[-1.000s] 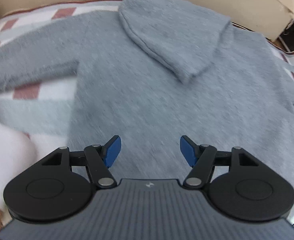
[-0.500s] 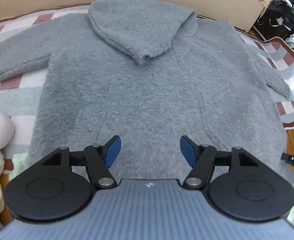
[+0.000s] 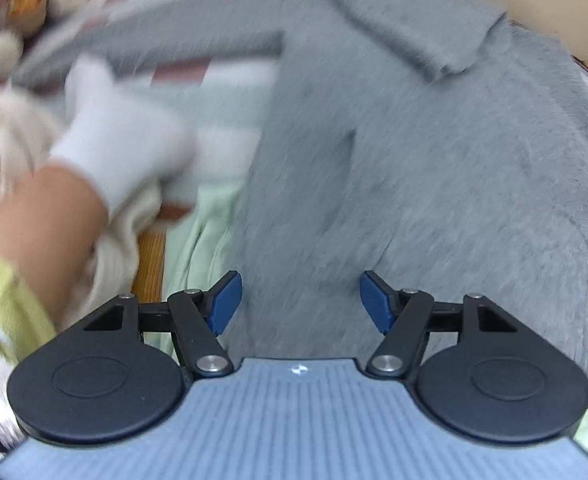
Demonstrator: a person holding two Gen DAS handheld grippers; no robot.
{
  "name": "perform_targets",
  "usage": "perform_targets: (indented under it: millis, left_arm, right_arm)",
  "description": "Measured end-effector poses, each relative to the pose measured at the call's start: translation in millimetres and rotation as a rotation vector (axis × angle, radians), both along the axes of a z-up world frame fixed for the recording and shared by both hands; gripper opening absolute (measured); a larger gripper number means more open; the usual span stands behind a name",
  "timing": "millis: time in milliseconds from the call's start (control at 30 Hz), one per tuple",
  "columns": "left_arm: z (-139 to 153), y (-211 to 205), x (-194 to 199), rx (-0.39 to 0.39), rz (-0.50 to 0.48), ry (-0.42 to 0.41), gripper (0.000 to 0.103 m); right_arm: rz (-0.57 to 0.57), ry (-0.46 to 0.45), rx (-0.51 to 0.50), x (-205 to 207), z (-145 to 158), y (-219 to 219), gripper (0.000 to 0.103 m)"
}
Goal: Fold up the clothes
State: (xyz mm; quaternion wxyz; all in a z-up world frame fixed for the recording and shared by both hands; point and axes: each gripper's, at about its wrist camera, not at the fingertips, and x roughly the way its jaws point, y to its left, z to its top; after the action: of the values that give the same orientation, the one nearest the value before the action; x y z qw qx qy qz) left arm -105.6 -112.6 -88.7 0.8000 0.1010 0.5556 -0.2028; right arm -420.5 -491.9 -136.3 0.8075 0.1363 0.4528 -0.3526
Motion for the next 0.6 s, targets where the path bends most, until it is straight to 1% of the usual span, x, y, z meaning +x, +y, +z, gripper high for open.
perform_targets:
  millis: [67,133,167,200,233,267,333,400,433,533,600]
  left_arm:
    - [-4,11,-3,0.018,0.025,0.018,0.065]
    - [-4,19,-7,0.040,0.040,0.017,0.065]
    - [-4,21,-9,0.039,0.044,0.022,0.066]
    - [-5,23,-10,0.039,0.049,0.028,0.067]
    - [-5,25,-12,0.038,0.053,0.033,0.071]
    - [-5,28,-14,0.038,0.057,0.039,0.072]
    - [-10,30,-17,0.047,0.052,0.068,0.073]
    - [-17,28,-22,0.072,0.030,0.099,0.073]
    - [-20,28,-23,0.079,0.023,0.104,0.073]
    - [-28,27,-27,0.081,0.024,0.128,0.083]
    - [-32,26,-27,0.064,0.040,0.150,0.086]
  right_arm:
    - [0.006,0.025,-0.007,10,-7,7,0.008]
    - [0.009,0.014,-0.012,10,-2,9,0.015]
    - [0.024,0.010,-0.006,7,2,8,0.028]
    - [0.039,0.005,0.005,3,4,7,0.046]
    - [0.051,-0.016,0.021,-7,6,7,0.052]
    - [0.053,-0.049,0.048,-15,8,5,0.058]
    - [0.033,-0.123,0.143,-31,7,0,0.058]
    - [-0.024,-0.166,0.236,-47,0,-6,0.062]
    - [-0.052,-0.187,0.282,-55,-3,-9,0.062]
    - [-0.116,-0.247,0.412,-71,-19,-15,0.063]
    - [-0.132,-0.306,0.518,-76,-32,-19,0.064]
